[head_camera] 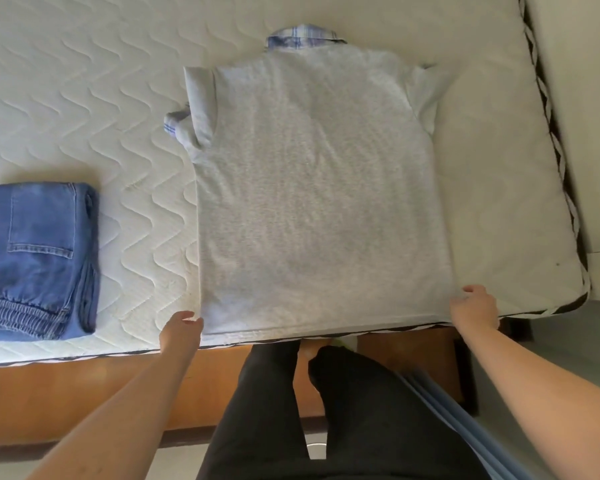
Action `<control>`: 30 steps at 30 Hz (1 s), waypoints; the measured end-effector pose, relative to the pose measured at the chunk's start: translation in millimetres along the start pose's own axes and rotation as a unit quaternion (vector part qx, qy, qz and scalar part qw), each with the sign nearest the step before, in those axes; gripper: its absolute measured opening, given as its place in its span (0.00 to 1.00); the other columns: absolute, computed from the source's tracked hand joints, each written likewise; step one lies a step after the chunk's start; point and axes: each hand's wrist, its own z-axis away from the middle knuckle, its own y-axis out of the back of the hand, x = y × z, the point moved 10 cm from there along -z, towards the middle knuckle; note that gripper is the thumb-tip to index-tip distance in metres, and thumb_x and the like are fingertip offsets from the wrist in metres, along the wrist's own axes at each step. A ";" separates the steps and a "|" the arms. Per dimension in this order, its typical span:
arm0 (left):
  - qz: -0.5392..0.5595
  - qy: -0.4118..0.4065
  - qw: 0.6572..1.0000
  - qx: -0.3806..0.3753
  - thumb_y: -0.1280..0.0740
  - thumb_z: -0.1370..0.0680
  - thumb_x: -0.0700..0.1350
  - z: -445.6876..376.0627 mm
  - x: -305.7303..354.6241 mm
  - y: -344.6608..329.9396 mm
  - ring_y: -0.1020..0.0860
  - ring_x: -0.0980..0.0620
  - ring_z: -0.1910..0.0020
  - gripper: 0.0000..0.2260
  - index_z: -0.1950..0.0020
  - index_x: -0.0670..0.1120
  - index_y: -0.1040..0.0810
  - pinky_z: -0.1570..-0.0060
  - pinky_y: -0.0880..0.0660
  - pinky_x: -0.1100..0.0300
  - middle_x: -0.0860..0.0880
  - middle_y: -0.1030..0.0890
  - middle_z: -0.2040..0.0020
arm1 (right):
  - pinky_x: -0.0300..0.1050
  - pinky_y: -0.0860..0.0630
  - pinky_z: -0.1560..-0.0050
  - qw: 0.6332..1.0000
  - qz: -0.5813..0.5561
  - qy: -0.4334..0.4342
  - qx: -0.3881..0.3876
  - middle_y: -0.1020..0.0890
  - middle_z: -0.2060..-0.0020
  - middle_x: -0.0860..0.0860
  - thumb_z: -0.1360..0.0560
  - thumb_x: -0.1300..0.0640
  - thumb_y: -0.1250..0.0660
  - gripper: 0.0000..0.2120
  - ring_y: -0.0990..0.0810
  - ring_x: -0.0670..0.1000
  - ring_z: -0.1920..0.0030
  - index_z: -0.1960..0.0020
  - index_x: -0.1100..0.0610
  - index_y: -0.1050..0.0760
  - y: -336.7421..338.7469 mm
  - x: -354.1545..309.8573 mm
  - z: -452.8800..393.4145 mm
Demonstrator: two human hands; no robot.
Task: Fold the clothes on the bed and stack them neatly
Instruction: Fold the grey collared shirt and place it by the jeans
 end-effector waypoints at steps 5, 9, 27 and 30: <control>0.060 -0.066 0.996 -0.003 0.33 0.22 0.46 -5.9 64.6 12.5 0.22 0.52 0.58 0.14 0.36 0.49 0.24 0.65 0.30 0.59 0.53 0.20 0.51 | 0.54 0.25 0.44 0.988 -0.073 0.132 -0.021 0.23 0.42 0.57 0.23 0.57 0.32 0.17 0.22 0.59 0.45 0.35 0.57 0.28 -10.6 -108.7 18.0; 0.105 -0.130 0.986 -0.005 0.34 0.22 0.45 -17.4 127.9 27.2 0.20 0.54 0.56 0.11 0.41 0.53 0.23 0.65 0.27 0.61 0.55 0.19 0.53 | 0.47 0.28 0.47 0.969 -0.107 0.218 -0.052 0.23 0.42 0.57 0.23 0.58 0.32 0.17 0.22 0.56 0.44 0.35 0.59 0.28 -38.5 -203.8 39.0; 0.119 -0.256 0.956 0.077 0.38 0.19 0.50 -170.2 313.9 141.1 0.26 0.54 0.46 0.16 0.31 0.51 0.30 0.48 0.30 0.59 0.49 0.24 0.36 | 0.42 0.40 0.29 0.886 -0.077 0.420 -0.183 0.35 0.25 0.46 0.17 0.56 0.41 0.26 0.37 0.48 0.25 0.21 0.49 0.42 -121.3 -521.5 117.3; 0.094 -0.275 0.953 0.089 0.38 0.18 0.50 -195.0 342.4 143.6 0.24 0.47 0.40 0.18 0.29 0.49 0.31 0.47 0.32 0.58 0.45 0.26 0.34 | 0.43 0.41 0.27 0.880 -0.086 0.420 -0.203 0.40 0.23 0.45 0.17 0.55 0.44 0.26 0.40 0.48 0.24 0.21 0.48 0.45 -127.2 -553.0 113.7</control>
